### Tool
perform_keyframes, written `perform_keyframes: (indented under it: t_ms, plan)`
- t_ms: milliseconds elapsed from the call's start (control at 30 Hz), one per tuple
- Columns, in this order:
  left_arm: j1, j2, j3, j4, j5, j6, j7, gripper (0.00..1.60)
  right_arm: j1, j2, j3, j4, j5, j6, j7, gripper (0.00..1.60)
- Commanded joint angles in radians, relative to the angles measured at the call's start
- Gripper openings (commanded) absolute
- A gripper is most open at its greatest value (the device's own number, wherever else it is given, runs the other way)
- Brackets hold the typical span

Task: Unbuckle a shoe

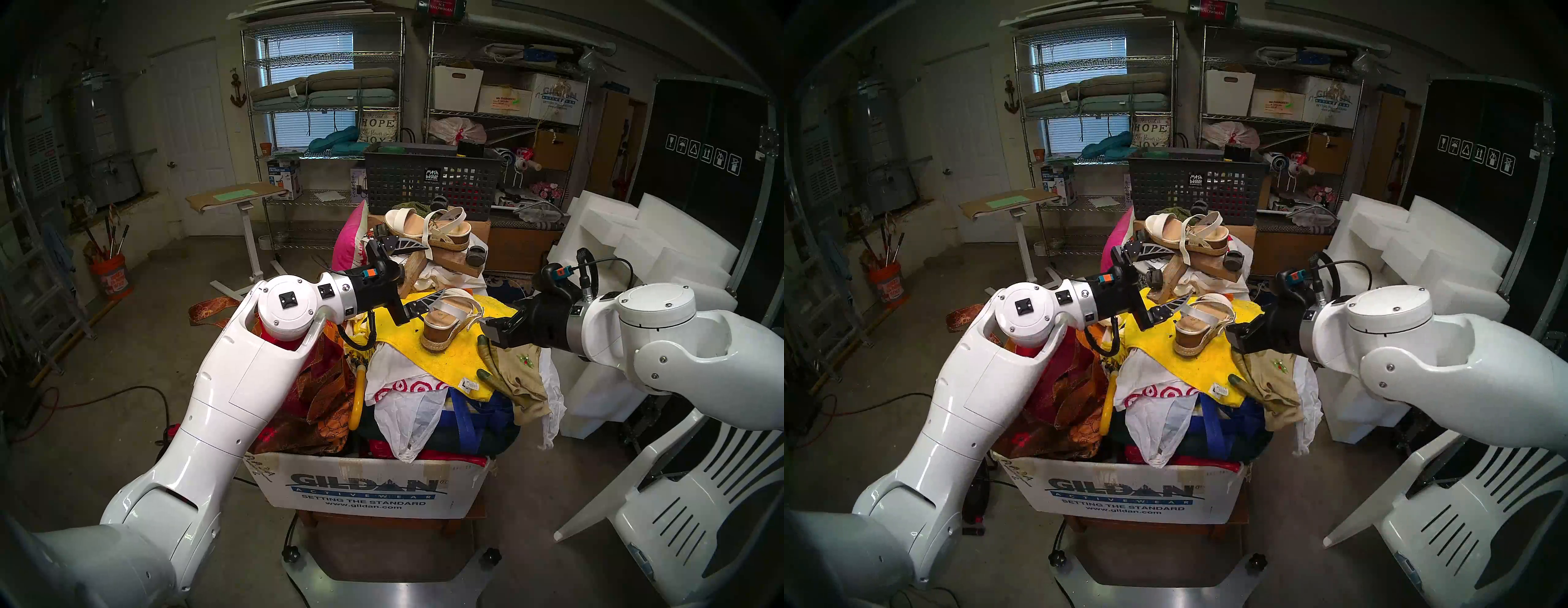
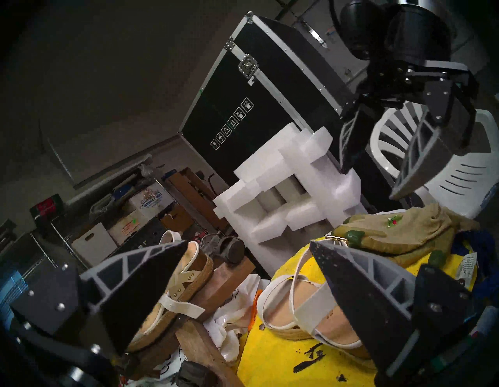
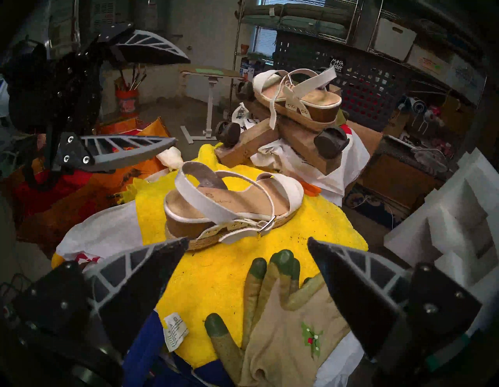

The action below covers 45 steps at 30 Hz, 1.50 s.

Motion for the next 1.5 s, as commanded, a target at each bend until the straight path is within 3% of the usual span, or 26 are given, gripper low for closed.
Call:
perform_keyframes:
  t_ms: [0,233,400,600,1467]
  plan:
    - [0.013,-0.038,-0.064,0.004,-0.043,0.038,0.066,1.60,0.014,-0.037,0.014,-0.042,0.038,0.028,-0.080,1.60]
    - [-0.004,-0.052,-0.135,0.051,-0.108,0.068,0.083,1.60,0.011,-0.040,0.021,-0.046,0.086,0.030,-0.177,1.60]
    - [-0.009,-0.043,-0.152,0.079,-0.134,0.041,0.059,1.60,0.019,-0.004,0.038,-0.078,0.141,0.029,-0.241,1.60]
    - [-0.019,-0.044,-0.173,0.097,-0.172,0.049,0.033,1.60,0.008,-0.003,0.032,-0.083,0.138,0.008,-0.267,1.60]
    - [-0.022,-0.056,-0.189,0.105,-0.169,0.046,0.010,1.60,0.009,-0.006,0.029,-0.088,0.146,0.003,-0.287,1.60]
